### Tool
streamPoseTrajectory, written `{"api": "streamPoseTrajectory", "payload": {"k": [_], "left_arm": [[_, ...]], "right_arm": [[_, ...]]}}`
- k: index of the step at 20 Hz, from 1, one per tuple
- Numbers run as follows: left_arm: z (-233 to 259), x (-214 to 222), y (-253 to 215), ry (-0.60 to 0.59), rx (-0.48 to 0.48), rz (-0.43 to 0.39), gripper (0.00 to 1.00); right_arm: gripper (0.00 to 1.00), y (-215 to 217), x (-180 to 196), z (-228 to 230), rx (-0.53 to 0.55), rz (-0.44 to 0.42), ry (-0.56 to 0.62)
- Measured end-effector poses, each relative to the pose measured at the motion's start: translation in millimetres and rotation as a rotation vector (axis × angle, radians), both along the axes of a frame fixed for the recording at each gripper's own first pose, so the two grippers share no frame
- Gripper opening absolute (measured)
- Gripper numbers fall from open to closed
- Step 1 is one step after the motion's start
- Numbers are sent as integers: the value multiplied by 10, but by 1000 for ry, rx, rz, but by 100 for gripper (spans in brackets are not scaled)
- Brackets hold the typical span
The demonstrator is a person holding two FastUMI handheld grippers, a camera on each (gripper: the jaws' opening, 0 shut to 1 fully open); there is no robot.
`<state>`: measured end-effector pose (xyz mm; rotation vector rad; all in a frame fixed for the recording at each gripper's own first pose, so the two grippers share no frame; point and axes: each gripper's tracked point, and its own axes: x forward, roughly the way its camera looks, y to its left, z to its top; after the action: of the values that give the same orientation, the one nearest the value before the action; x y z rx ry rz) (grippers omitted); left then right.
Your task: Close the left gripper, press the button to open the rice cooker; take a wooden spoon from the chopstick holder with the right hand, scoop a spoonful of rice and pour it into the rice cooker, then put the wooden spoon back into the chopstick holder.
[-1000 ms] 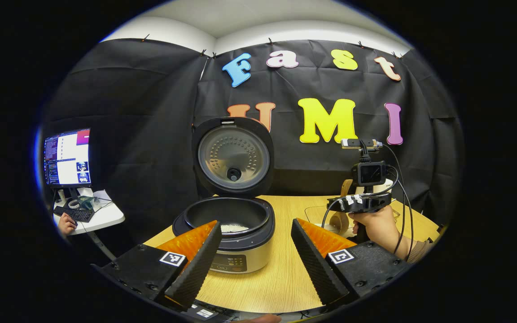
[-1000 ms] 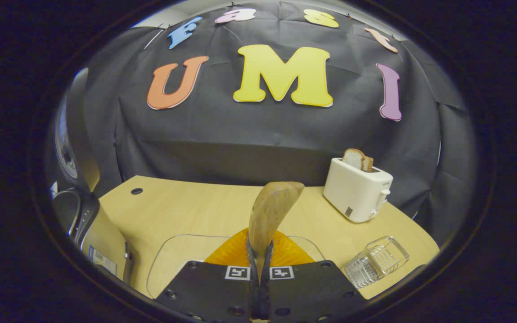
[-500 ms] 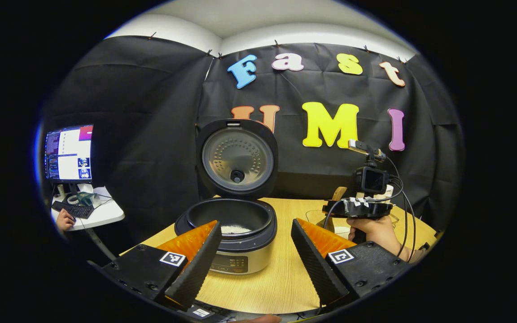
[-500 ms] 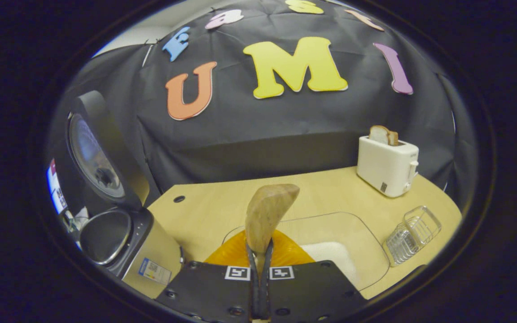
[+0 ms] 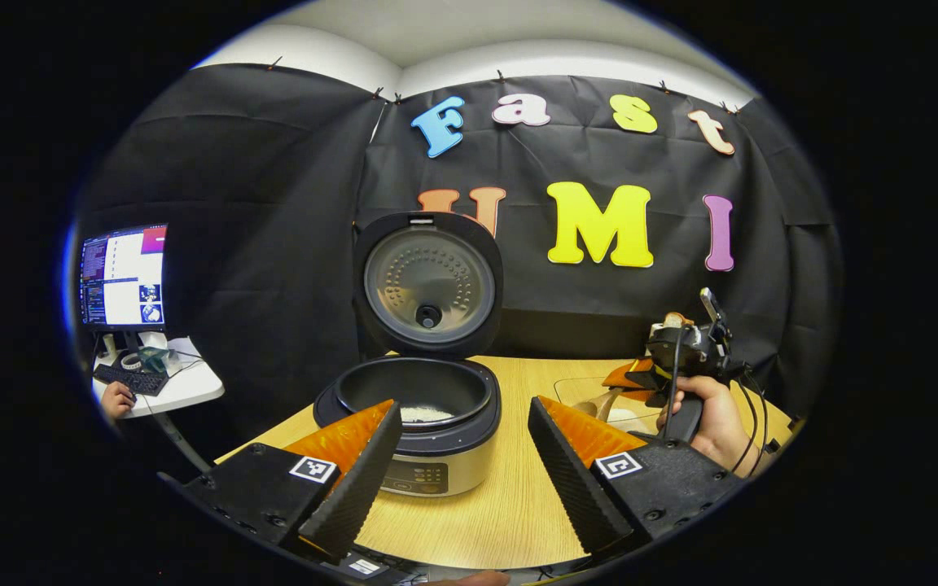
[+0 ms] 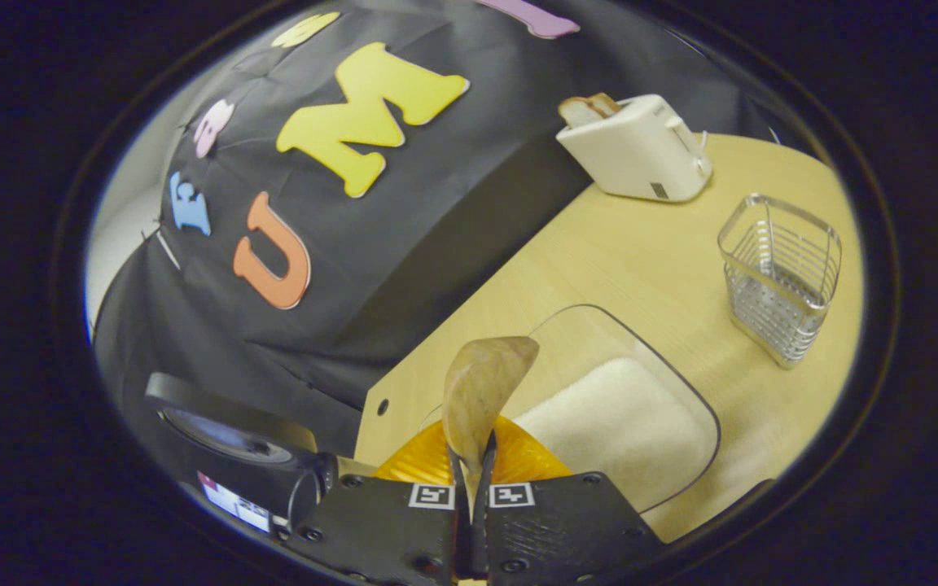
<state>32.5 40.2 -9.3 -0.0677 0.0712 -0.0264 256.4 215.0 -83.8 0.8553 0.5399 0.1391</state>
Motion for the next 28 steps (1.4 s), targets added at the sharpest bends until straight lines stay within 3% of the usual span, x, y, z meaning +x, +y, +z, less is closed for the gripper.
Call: {"api": "streamPoseTrajectory", "payload": {"k": [3,11,18,24,28], "left_arm": [[-19,12,-7,4,9,3,99],[37,-9,-4,-18,4,1,100],[45,-20,-26,-21,28,1,99],[81,-54,32,-33,33,8,99],[101,-83,78,-37,38,9,99]], "right_arm": [[0,-92,24,-50,118,-17,36],[1,-475,35,194,290,-83,12],[1,-656,-18,286,592,-66,58],[1,-519,-179,584,681,-13,37],[1,-300,-298,864,646,21,7]]}}
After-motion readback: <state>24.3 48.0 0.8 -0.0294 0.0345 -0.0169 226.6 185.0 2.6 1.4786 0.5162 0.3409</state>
